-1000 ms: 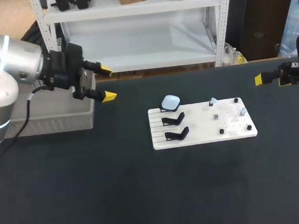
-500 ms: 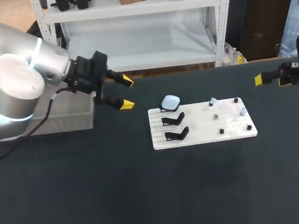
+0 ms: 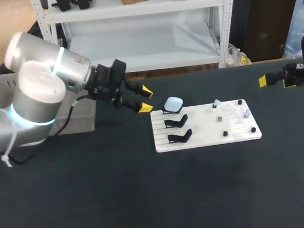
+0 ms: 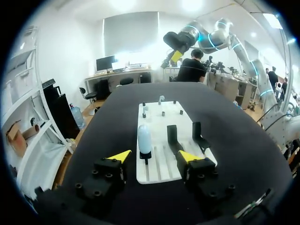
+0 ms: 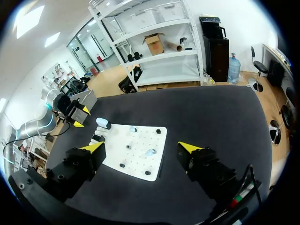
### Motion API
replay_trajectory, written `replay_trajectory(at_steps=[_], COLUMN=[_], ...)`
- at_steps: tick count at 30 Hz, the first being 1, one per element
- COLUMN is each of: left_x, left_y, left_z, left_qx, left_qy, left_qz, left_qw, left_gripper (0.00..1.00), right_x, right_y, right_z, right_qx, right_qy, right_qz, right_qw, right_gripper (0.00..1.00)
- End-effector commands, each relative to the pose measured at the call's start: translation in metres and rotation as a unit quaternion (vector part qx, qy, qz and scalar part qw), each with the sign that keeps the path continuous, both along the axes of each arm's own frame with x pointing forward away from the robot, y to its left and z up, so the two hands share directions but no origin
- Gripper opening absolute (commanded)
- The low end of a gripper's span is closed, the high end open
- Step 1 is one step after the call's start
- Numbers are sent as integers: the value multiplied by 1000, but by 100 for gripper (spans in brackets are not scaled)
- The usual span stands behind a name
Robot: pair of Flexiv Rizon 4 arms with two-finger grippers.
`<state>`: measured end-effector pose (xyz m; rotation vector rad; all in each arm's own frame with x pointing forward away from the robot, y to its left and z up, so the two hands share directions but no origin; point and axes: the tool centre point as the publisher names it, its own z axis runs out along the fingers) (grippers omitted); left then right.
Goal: Pick up each earbud case from the left stands, insert the matching earbuds, close the lid, and place the case in the box.
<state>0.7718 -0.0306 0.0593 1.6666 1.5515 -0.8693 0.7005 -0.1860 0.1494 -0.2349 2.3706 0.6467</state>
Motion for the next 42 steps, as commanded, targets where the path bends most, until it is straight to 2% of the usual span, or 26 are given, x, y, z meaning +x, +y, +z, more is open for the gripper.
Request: replay_trajectory(at_steps=[1,10,13,16,20,42], left_x=[1,14,17,17,19,18], left_y=[-13,-27,-29,-33,-37,-51], left_z=[-9,-20,-22,-24,-27,-34], left_qx=[-5,-10,-11,-11,-11,-13], left_qy=[-5,-4,0,2,5,16], left_qz=[4,19,23,22,21,15], left_qw=[1000,1000,1000,1000,1000,1000], left_gripper=[61,61,55,53,56,46], right_x=[0,0,0,0,0,0], right_y=[0,0,0,0,0,0], right_z=[0,0,0,0,0,0], right_qx=[0,0,0,0,0,0], right_qy=[1,1,1,1,1,1], right_qz=[0,0,0,0,0,0], right_qw=[1000,1000,1000,1000,1000,1000], right_gripper=[100,100,100,100,100,100])
